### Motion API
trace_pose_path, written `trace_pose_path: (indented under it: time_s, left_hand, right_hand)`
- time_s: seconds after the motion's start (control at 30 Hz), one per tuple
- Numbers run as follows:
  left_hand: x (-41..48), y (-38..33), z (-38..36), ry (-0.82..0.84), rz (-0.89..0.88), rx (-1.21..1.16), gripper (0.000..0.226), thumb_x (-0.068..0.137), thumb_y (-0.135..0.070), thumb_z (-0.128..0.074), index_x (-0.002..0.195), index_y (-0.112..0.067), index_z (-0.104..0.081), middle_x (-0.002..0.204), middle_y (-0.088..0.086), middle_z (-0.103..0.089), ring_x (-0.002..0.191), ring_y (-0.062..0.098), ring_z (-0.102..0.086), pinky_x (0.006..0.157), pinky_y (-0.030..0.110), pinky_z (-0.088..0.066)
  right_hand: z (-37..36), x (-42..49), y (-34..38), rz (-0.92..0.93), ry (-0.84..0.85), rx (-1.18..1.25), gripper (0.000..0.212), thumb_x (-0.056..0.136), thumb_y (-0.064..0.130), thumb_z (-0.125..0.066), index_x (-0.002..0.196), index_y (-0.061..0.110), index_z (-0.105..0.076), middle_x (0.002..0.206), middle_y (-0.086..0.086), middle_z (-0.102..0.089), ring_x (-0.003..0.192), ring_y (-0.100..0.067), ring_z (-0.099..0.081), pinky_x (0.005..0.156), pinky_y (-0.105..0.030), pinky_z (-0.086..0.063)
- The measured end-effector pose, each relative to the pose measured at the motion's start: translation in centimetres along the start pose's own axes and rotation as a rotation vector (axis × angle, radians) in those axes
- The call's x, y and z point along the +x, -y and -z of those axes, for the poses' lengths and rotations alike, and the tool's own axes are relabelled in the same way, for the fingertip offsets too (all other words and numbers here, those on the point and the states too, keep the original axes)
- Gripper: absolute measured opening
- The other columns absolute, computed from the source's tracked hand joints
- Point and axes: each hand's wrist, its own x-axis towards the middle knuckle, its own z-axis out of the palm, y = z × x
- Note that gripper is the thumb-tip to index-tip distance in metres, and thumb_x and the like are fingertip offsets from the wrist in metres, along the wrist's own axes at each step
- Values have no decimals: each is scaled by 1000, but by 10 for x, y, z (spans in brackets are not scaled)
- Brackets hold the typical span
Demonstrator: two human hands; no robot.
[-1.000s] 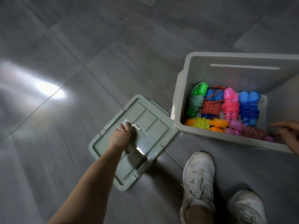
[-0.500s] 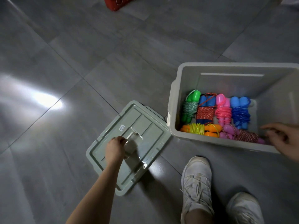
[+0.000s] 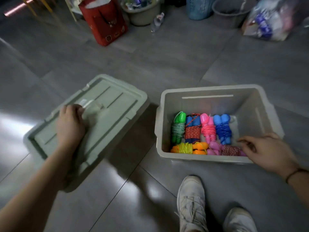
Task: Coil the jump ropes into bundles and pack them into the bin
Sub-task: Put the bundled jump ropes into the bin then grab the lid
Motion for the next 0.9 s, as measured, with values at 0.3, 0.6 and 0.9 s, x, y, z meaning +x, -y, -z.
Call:
trace_pose_path:
  time_s: [0.3,0.6,0.9]
  left_hand:
    - [42,-177,1,120,-509,-306,19,97,-15,-47,105,-3,-60,106,17,-55,96,33,-53,83,35,-39]
    - [-37,-292,-75,387,-776,-424,43,92,-38,-31,99,-8,-61,98,10,-56,75,33,-59,59,42,-50]
    - [-21,-287,-74,302,-606,-648,17,95,-16,-50,98,-4,-61,97,7,-53,85,11,-48,73,25,-39]
  right_hand:
    - [47,23,3,-395,-84,1404,84,64,88,-29,118,30,-59,109,-1,-68,88,-20,-67,77,-39,-54]
    - [55,11,-26,-657,-113,888,48,91,55,-45,121,22,-62,117,-1,-64,105,-23,-58,91,-38,-45]
    - [51,5,-18,-536,-250,1058,45,95,52,-37,112,16,-58,107,1,-65,98,-15,-60,86,-32,-48]
